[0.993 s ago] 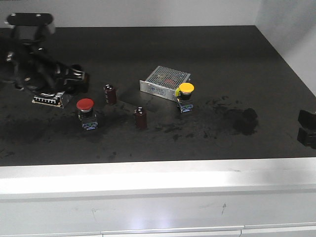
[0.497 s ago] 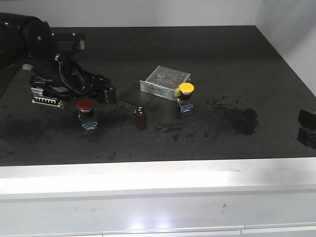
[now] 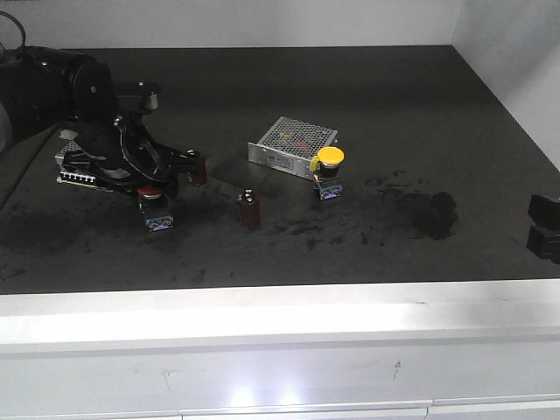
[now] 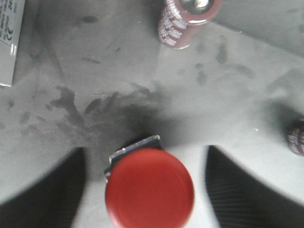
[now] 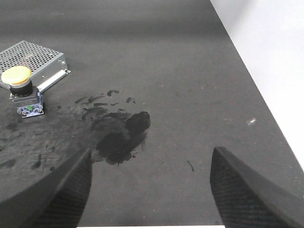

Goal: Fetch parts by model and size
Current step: 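Grasp the red-capped button with the left gripper and lift it, then move the right gripper over the yellow-capped button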

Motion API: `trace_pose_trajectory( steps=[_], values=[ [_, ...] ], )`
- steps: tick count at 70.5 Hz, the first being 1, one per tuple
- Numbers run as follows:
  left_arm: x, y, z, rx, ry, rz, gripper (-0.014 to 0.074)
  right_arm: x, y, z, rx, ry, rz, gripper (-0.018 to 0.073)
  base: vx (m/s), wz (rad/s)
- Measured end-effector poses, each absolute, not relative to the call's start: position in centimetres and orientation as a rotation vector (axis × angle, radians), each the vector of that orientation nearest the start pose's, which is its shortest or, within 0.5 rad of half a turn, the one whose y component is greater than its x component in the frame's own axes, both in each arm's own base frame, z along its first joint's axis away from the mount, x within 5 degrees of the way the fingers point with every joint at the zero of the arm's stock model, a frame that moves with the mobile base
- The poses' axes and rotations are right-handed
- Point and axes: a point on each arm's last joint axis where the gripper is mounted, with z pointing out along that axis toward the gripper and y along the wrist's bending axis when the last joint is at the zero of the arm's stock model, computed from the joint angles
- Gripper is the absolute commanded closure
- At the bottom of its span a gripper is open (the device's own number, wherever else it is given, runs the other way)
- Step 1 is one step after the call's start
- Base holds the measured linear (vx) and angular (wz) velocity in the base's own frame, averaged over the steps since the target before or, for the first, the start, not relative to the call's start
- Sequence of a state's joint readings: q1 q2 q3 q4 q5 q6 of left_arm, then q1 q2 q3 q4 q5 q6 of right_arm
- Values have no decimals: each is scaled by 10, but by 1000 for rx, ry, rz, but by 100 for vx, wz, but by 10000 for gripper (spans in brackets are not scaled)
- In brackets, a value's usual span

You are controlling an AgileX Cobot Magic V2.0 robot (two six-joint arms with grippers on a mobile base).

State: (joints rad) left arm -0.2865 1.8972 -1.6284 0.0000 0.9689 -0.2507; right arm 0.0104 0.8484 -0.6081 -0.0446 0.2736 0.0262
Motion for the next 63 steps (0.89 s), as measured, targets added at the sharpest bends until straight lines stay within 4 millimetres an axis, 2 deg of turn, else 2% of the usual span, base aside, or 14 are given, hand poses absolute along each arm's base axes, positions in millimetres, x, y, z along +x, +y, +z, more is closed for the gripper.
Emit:
trace_pose_trajectory(
  steps=[7, 12, 21, 27, 34, 35, 37, 40, 48, 55, 63],
  values=[
    [398, -117, 272, 49, 2729, -156, 530, 176, 1, 306, -19, 1997, -16, 52, 0, 0],
    [398, -116, 272, 56, 2725, -138, 605, 176, 1, 306, -19, 1997, -16, 52, 0, 0],
    [395, -114, 281, 64, 2701, -126, 605, 176, 1, 306, -19, 1997, -16, 52, 0, 0],
    [387, -111, 299, 67, 2643, -131, 604, 176, 1, 306, -19, 1997, -16, 52, 0, 0],
    [368, -105, 322, 70, 2540, -155, 603, 176, 1, 306, -19, 1997, -16, 52, 0, 0],
    [362, -103, 332, 69, 2505, -165, 603, 176, 1, 306, -19, 1997, -16, 52, 0, 0],
    [355, -101, 333, 70, 2485, -170, 603, 176, 1, 306, -19, 1997, -16, 52, 0, 0],
    [342, -97, 346, 72, 2426, -183, 603, 176, 1, 306, -19, 1997, -16, 52, 0, 0],
    [299, -85, 365, 77, 2312, -205, 603, 176, 1, 306, -19, 1997, -16, 52, 0, 0],
    [258, -73, 372, 83, 2229, -218, 603, 176, 1, 306, -19, 1997, -16, 52, 0, 0],
    [212, -59, 370, 90, 2147, -228, 603, 176, 1, 306, -19, 1996, -16, 52, 0, 0]
  ],
)
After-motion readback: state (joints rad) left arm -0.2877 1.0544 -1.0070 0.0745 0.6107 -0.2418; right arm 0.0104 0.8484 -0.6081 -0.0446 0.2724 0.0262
